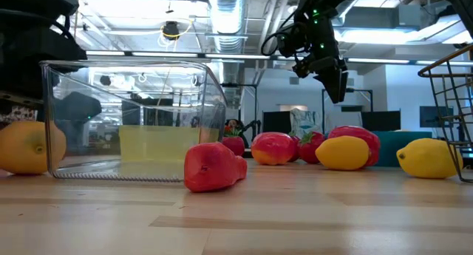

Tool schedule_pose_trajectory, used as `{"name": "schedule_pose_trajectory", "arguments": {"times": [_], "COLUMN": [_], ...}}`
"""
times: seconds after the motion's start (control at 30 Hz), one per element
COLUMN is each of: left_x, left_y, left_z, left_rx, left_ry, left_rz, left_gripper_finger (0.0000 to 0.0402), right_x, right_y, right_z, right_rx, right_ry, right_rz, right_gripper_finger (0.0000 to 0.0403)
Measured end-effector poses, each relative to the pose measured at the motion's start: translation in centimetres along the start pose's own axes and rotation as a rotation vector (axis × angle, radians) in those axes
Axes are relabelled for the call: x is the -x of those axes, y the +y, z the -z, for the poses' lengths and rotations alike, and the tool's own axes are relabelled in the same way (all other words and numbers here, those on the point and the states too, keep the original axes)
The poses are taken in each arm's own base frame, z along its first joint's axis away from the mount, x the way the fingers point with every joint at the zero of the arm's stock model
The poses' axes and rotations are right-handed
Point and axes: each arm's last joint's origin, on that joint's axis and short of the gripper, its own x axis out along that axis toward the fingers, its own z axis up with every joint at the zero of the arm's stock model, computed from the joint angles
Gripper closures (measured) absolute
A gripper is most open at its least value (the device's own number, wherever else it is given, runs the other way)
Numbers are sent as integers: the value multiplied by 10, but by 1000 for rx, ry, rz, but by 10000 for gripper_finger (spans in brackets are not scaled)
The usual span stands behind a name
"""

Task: Sort produce into baskets
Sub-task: Put the bottom left lemon into the yellow bin

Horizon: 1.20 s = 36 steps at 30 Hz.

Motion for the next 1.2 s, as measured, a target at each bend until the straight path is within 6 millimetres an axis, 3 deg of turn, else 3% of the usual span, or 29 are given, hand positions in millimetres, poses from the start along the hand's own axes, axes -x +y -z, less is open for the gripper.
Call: {"name": "schedule_pose_trajectory", "arguments": {"times": [0.13,0.27,0.6,0.87,1.2], "left_x": [4,10,36,77,121], "left_y": [0,-1,0,2,9], "left_z": [-1,-2,-1,-7,-34], "left_rx": [40,72,103,146,145], "left_ry": [-23,-56,-159,-181,-371], "left_rz": [4,10,-35,-245,-590], "left_gripper_finger": [152,175,162,163,163], "right_x": [7,28,73,81,82], "right_y": [0,1,18,22,23], "right_z": [5,14,41,48,45], "right_rx": [-4,-25,-49,-28,-30], "right_ry": [-38,-182,-471,-530,-545], "right_rz": [0,1,-24,-27,-29], "right_gripper_finger": [19,19,19,19,19]}}
